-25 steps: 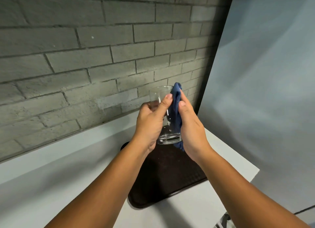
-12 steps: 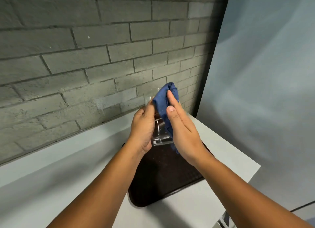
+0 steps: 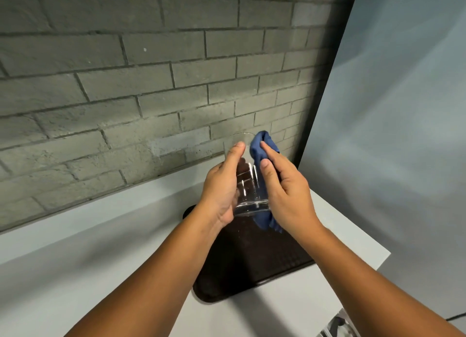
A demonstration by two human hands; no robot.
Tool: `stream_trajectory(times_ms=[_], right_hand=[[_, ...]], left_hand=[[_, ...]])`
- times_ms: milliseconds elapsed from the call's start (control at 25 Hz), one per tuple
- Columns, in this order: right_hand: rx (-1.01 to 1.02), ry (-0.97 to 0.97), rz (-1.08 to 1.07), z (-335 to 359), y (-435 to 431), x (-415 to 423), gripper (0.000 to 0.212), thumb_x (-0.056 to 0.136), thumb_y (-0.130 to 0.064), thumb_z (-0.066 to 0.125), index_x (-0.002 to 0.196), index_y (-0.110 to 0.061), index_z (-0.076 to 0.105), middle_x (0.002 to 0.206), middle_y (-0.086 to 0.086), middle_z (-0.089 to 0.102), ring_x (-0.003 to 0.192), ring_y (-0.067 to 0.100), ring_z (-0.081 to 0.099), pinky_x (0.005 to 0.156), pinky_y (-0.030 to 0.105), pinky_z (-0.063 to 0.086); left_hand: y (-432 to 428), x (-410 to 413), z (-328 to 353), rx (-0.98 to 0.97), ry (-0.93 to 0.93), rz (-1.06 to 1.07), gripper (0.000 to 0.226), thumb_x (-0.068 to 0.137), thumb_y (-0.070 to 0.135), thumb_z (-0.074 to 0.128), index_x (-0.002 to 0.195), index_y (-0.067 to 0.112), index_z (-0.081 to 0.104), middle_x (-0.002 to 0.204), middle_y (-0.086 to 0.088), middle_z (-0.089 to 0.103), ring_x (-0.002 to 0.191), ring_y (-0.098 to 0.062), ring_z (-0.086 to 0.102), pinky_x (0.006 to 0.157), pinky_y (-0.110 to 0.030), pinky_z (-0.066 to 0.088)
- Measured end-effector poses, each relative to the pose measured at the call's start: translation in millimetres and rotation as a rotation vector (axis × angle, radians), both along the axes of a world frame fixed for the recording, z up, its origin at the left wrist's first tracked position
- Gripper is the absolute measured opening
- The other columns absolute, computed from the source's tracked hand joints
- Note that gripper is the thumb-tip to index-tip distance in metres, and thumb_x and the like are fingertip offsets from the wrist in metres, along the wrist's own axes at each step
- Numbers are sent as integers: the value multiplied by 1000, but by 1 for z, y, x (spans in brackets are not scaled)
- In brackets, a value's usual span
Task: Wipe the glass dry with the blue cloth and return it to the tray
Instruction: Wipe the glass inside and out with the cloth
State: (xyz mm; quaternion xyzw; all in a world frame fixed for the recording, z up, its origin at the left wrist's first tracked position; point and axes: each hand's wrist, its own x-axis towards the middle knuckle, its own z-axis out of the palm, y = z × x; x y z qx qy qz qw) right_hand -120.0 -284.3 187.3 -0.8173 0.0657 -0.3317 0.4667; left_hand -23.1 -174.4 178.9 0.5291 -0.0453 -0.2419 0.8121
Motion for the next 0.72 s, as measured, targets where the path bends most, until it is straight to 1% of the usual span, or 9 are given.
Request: stream_trajectory(times_ms=[120,200,280,360,440,520,600,680,720], right_hand=[[-241,-47,1,-4,3,-6,42,112,-24,57,153,-25,63,157,-7,59,137,-13,47,120,14,37],[-199,-12,0,0,-8,-7,40,113,-23,56,153,-28,63,159,-7,59,142,-5,49,126,27,38],[-105,13,-17,2,-11,-10,40,114,-21,55,152,-27,62,156,-5,63,142,-10,49,126,38,41],[-241,-50,19,2,3,-15,40,113,-23,55,152,-23,63,156,-2,63,143,-20,40,127,33,38],[-359,-126,82,2,5,-11,41,112,-25,55,151,-20,65,159,3,62,146,-20,36,127,28,35],[-245,-76,42,10,-8,-3,39,113,-23,55,152,-23,64,158,0,63,142,-14,43,126,33,38],[-84,14,24,7,-13,-4,39,114,-21,56,152,-27,62,151,-9,67,139,2,55,122,41,44],[-131,7,62,-3,0,-17,40,113,-21,57,152,-29,63,145,-20,67,136,0,57,120,35,46],[-204,-24,98,-8,7,-22,40,112,-22,58,151,-29,64,147,-20,67,138,-5,55,120,29,44]], left_hand=[[-3,-1,2,-18,38,25,62,88,62,83,117,8,87,108,-21,88,97,-35,85,88,-48,68],[-3,-2,2,-27,20,20,63,92,60,82,122,5,84,107,-20,89,92,-32,87,78,-43,70],[-2,-2,1,-14,-14,24,69,88,63,84,123,4,82,104,-17,90,88,-29,89,70,-38,70],[-5,-2,-3,-2,-15,41,65,87,62,85,121,6,83,104,-18,89,96,-35,88,80,-42,68],[-7,-4,-5,18,-4,59,50,97,51,83,118,6,84,103,-17,88,104,-41,85,85,-43,66],[-7,-5,-6,-22,24,41,55,98,54,81,123,5,83,105,-18,89,97,-36,87,76,-41,69],[-2,-2,-5,-30,19,27,72,88,66,82,126,5,81,105,-18,89,90,-31,89,74,-41,70],[1,4,-3,-29,36,36,78,83,69,83,120,0,80,106,-21,86,90,-35,85,85,-47,66],[2,6,-4,-49,44,23,78,83,68,82,117,-2,79,108,-25,81,94,-39,81,92,-51,63]])
